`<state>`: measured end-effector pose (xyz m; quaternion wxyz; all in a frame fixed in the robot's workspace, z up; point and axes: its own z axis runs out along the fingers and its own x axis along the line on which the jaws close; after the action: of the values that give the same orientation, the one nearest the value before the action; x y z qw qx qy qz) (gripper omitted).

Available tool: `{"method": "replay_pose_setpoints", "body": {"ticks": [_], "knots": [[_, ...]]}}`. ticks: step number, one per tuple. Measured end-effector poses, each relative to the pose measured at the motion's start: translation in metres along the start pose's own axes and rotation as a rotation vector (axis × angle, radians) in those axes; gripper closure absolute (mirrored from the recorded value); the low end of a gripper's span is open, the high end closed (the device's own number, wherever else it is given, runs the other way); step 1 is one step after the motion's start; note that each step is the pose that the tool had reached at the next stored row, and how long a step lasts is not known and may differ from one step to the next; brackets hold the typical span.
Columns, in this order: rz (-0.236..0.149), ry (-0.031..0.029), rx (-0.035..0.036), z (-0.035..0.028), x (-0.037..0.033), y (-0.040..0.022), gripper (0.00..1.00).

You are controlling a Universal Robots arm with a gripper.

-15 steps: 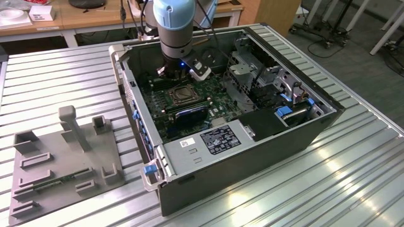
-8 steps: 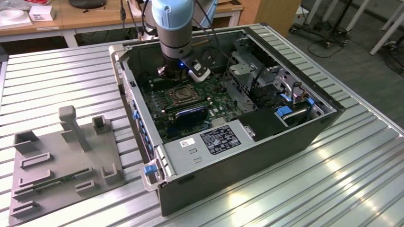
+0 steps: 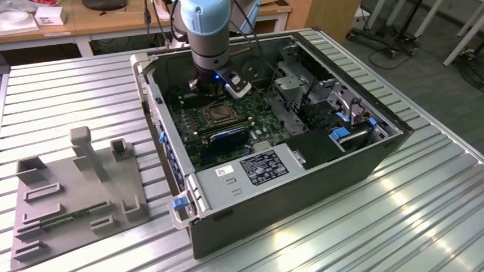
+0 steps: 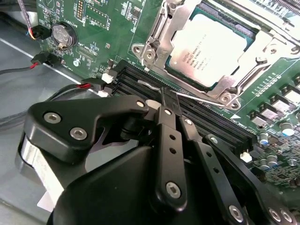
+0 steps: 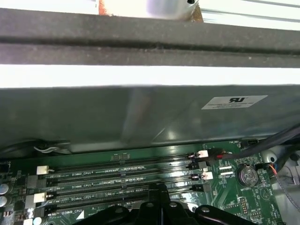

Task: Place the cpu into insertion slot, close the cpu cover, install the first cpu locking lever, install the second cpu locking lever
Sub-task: 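Install the first cpu locking lever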

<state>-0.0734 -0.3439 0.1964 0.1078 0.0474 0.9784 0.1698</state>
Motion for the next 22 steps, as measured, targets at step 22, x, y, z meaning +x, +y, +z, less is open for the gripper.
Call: {"method": "replay_pose_setpoints", "body": {"ticks": [22], "knots": [[0.028,-0.0103,0.0059,0.0031,0.0011,0.0066,0.89]]}}
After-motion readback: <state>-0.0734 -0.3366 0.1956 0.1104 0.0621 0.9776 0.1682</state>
